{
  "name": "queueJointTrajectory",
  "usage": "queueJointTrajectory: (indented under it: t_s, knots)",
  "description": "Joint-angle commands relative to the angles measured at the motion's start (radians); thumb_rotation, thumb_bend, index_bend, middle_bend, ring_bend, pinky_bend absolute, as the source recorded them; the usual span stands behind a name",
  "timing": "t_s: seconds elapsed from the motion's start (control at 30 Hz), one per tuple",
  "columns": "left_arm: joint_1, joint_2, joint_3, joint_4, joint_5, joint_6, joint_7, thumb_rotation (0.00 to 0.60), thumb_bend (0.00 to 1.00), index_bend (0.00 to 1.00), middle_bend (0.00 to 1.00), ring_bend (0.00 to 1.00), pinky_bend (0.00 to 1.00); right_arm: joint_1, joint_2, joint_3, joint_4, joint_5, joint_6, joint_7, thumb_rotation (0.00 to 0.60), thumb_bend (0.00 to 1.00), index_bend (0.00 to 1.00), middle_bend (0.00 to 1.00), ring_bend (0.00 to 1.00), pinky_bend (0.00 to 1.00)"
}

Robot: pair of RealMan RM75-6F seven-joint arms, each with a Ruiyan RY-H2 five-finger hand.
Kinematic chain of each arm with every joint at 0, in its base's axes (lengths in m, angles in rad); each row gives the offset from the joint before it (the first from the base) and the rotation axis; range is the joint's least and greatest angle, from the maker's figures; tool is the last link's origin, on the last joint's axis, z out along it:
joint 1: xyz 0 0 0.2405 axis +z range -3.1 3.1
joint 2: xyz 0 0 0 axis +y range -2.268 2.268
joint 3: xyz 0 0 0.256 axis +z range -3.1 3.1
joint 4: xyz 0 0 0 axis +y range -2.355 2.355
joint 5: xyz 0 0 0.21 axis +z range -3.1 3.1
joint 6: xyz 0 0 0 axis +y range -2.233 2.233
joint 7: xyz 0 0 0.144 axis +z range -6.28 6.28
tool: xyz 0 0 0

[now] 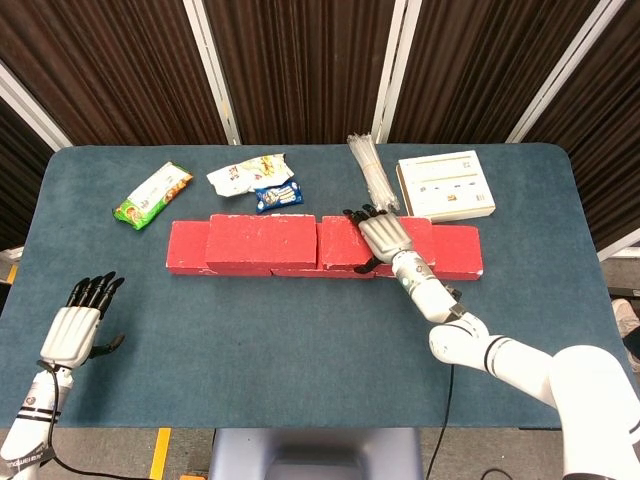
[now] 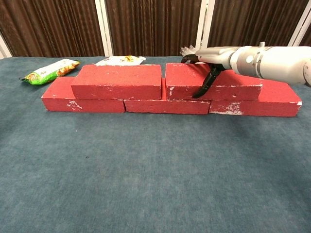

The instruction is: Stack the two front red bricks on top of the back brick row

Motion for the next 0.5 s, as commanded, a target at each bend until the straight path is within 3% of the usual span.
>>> queueJointTrajectory:
  t_s: [0.03,0.5]
  knots:
    - [0.0,0.001,-0.001,-0.002,0.0,0.0,0.0,0.6,0.26,0.0,0.0,0.0,0.02,0.003,0.001,-0.003,-0.005,0.006,0.003,-0.004,0.6,0.26,0.02,0.2,0.1,0.38]
    - [0.0,0.003,-0.001,-0.003,0.001,-0.004,-0.005,0.6,0.26,0.0,0.0,0.0,0.02,0.012,0.008,-0.016,-0.019,0.042,0.009,-0.023,0.6,0.16,0.0,0.12,0.02,0.28]
